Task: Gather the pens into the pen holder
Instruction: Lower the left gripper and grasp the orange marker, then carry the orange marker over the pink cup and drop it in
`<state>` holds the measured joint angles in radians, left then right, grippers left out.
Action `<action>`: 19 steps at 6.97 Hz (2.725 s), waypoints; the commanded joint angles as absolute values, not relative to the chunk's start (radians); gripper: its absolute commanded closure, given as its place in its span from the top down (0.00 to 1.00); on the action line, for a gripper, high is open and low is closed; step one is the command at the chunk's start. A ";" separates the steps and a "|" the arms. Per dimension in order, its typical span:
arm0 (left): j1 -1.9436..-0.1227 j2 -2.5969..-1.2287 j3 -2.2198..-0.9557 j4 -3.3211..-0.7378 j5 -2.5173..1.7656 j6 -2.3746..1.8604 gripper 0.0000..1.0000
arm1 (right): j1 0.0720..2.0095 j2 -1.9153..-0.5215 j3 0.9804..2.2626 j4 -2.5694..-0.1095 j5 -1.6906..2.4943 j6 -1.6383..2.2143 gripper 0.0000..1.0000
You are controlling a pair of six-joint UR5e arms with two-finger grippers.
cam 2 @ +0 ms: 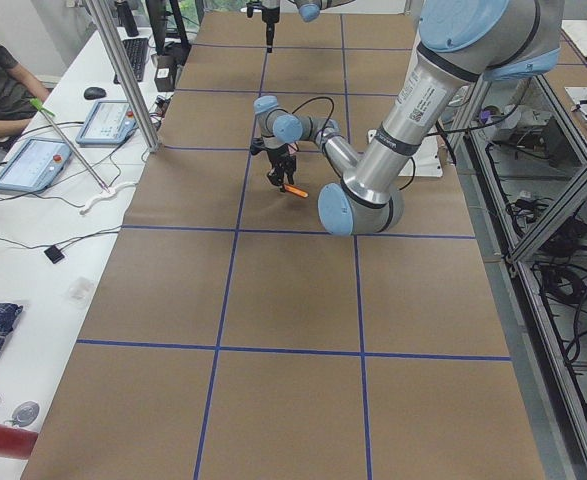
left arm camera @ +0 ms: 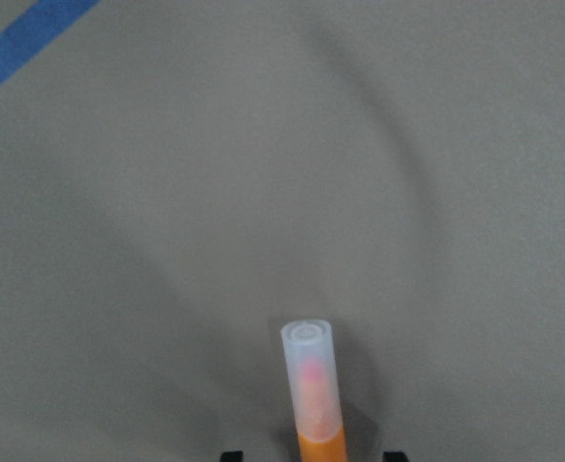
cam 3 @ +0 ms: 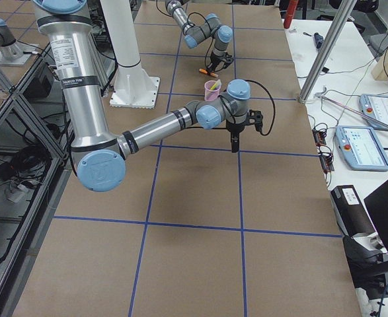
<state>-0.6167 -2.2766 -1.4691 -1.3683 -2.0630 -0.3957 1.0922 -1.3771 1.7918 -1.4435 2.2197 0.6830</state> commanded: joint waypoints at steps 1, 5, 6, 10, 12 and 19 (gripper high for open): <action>-0.617 -2.276 -1.467 -1.368 -2.063 -0.396 0.48 | 1.092 -1.378 1.793 -1.443 2.220 0.683 0.99; -0.617 -2.273 -1.466 -1.368 -2.063 -0.396 0.44 | 1.092 -1.376 1.793 -1.443 2.220 0.684 0.99; -0.617 -2.272 -1.466 -1.368 -2.063 -0.394 0.35 | 1.092 -1.376 1.793 -1.443 2.220 0.684 0.99; -0.658 -2.281 -1.489 -1.358 -2.148 -0.396 0.00 | 1.097 -1.371 1.793 -1.443 2.218 0.684 0.99; -0.692 -2.313 -1.590 -1.368 -2.184 -0.447 0.00 | 1.103 -1.370 1.793 -1.443 2.218 0.686 0.99; -0.583 -2.450 -1.602 -1.727 -1.873 -0.723 0.00 | 1.103 -1.358 1.795 -1.442 2.217 0.686 0.99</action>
<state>-0.6064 -2.4445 -1.6328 -1.6678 -1.9162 -0.7211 1.1029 -1.3604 1.7947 -1.4420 2.2168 0.6861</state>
